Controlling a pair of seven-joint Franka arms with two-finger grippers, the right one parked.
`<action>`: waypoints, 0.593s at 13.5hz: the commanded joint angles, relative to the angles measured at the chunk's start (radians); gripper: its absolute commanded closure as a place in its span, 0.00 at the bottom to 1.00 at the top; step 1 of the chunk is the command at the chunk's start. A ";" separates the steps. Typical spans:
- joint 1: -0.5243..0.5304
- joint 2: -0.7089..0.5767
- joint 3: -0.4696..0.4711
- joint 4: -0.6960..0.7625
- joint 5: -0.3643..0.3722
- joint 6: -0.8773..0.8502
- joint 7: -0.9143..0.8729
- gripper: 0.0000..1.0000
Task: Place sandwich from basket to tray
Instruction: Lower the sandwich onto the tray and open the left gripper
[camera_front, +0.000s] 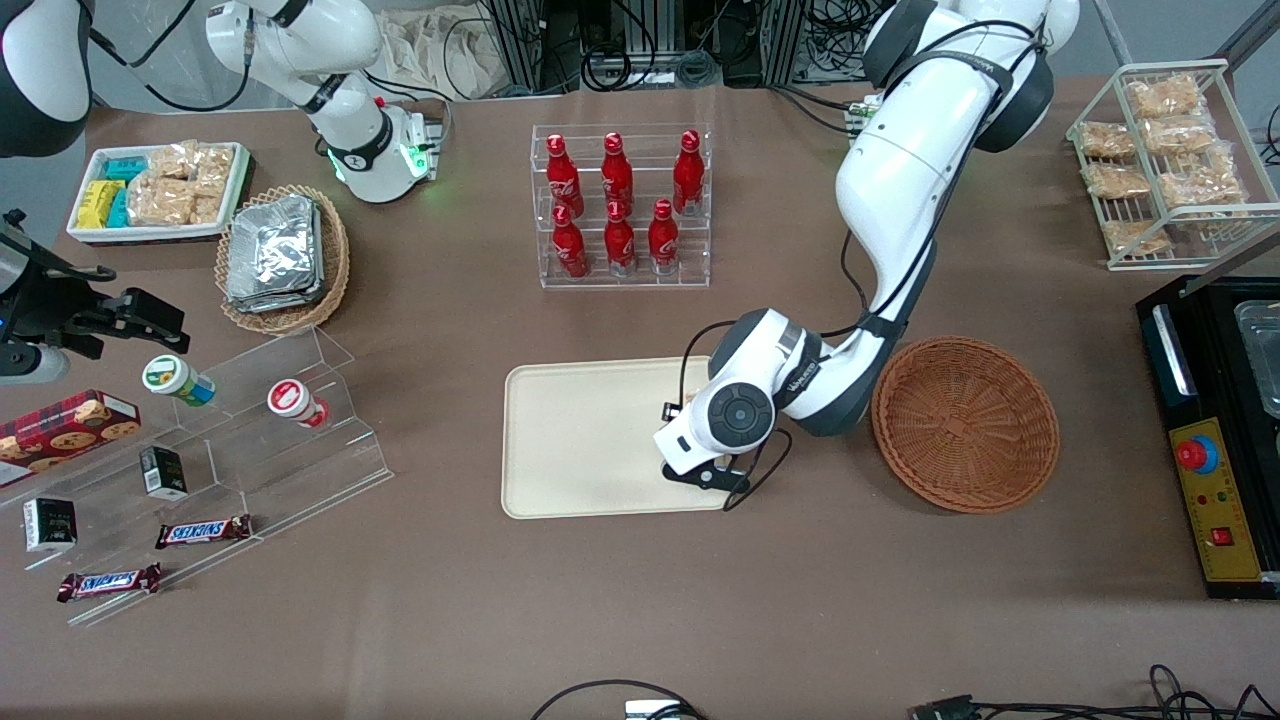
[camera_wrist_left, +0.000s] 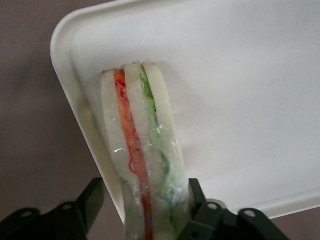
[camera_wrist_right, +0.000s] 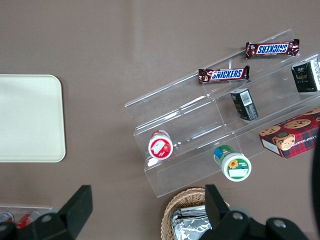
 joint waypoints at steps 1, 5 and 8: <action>-0.001 -0.003 0.004 0.033 -0.009 -0.003 0.002 0.00; 0.099 -0.162 0.004 0.027 -0.019 -0.053 0.006 0.00; 0.201 -0.314 0.005 0.027 -0.020 -0.245 0.009 0.00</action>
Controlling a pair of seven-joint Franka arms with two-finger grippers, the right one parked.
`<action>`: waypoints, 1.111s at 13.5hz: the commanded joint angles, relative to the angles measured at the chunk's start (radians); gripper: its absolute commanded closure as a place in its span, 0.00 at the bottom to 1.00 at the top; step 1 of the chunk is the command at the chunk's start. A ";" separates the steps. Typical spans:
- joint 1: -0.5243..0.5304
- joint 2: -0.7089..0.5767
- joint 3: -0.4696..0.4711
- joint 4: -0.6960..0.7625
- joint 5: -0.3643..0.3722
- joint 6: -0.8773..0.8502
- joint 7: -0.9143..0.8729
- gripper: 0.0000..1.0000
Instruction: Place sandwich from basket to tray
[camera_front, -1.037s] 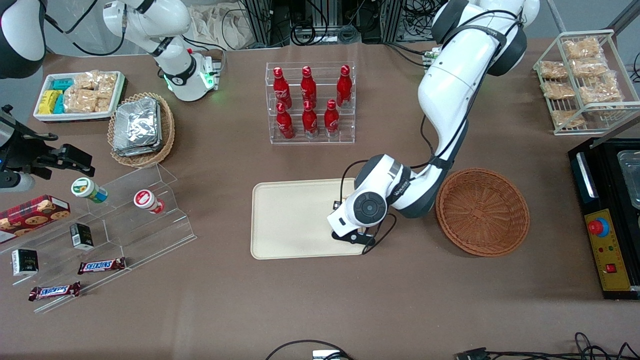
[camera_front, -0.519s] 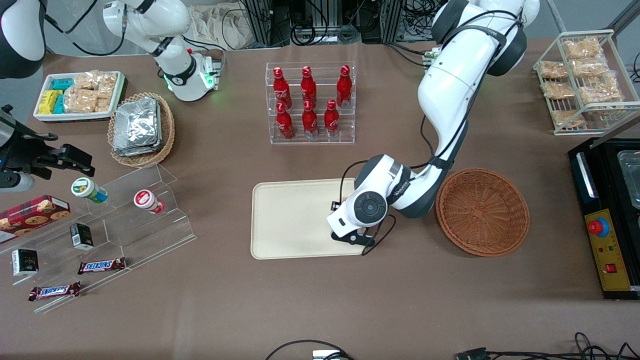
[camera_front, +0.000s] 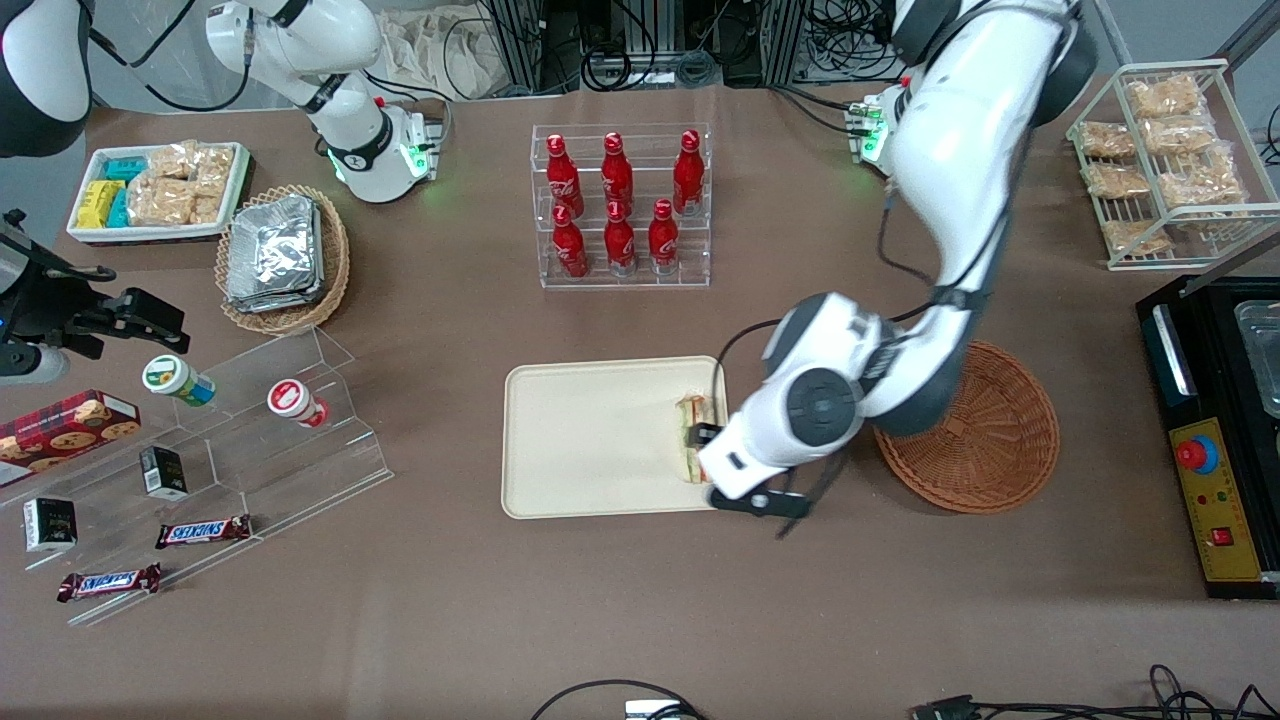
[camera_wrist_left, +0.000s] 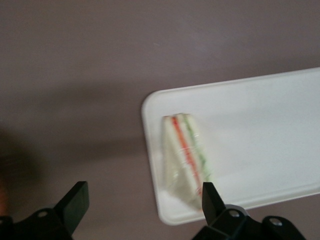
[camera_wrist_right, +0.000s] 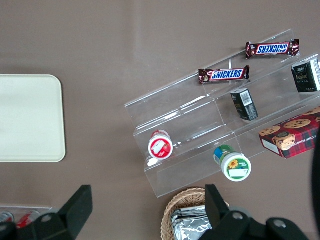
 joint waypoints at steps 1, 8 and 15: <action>0.096 -0.163 -0.002 -0.042 -0.020 -0.172 0.010 0.00; 0.314 -0.386 0.004 -0.069 -0.001 -0.528 0.177 0.00; 0.402 -0.545 0.003 -0.283 0.011 -0.519 0.242 0.00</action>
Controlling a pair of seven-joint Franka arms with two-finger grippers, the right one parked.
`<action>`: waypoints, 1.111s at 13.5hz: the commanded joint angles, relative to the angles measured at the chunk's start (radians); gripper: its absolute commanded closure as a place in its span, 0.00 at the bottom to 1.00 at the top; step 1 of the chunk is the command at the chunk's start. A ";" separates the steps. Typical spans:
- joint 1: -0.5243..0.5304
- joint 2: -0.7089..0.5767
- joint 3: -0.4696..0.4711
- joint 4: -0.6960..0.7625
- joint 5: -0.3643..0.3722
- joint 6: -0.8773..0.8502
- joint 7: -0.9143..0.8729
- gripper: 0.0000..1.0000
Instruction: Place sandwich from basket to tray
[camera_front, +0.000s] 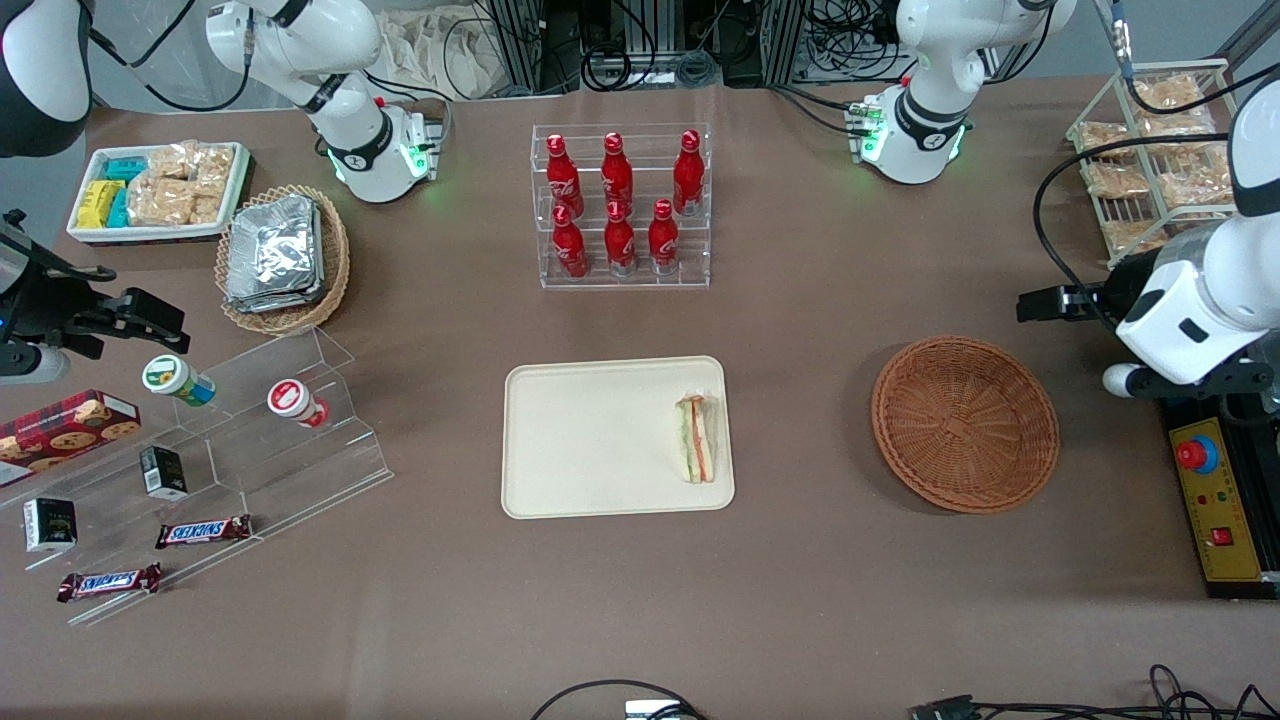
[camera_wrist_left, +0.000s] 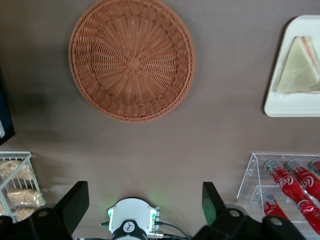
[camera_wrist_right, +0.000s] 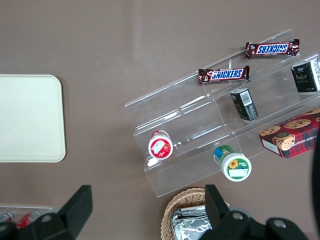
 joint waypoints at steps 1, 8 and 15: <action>0.005 -0.096 -0.007 -0.127 0.012 0.032 0.010 0.00; 0.019 -0.243 -0.007 -0.360 0.012 0.244 0.024 0.00; 0.024 -0.291 -0.008 -0.415 0.026 0.307 0.026 0.00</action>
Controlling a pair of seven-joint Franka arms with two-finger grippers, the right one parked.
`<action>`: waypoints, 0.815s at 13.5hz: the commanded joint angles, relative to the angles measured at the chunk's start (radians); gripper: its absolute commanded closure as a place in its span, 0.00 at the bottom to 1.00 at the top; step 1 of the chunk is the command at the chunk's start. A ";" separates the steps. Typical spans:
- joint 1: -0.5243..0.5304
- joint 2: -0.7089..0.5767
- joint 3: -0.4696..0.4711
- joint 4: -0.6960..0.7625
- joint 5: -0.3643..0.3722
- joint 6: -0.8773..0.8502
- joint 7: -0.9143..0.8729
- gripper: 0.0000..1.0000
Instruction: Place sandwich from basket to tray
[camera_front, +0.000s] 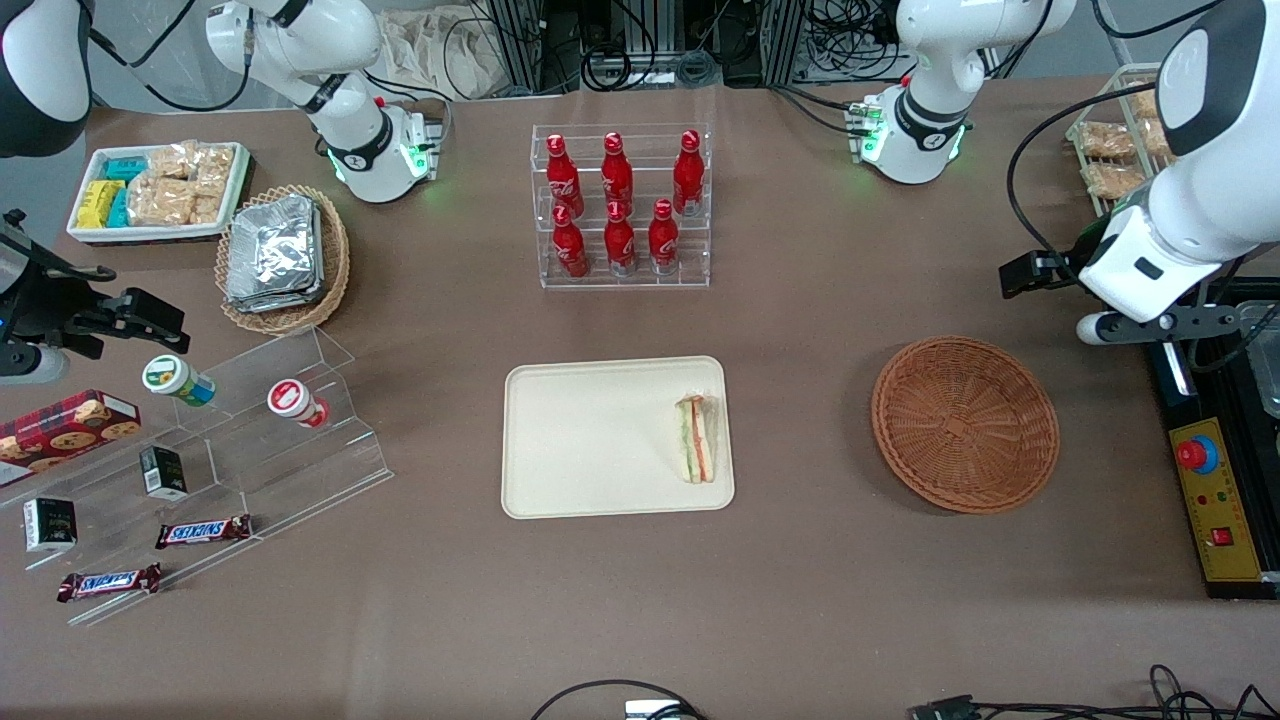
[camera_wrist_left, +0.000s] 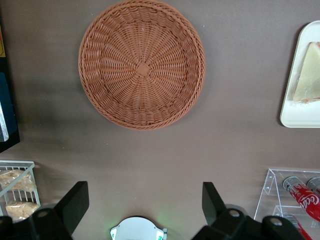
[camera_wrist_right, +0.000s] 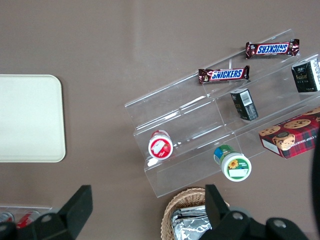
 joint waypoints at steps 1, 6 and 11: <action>0.018 -0.064 -0.009 -0.077 0.011 0.070 0.018 0.00; 0.024 -0.068 -0.011 -0.077 0.011 0.133 0.018 0.00; 0.025 -0.068 -0.011 -0.075 0.008 0.179 0.018 0.00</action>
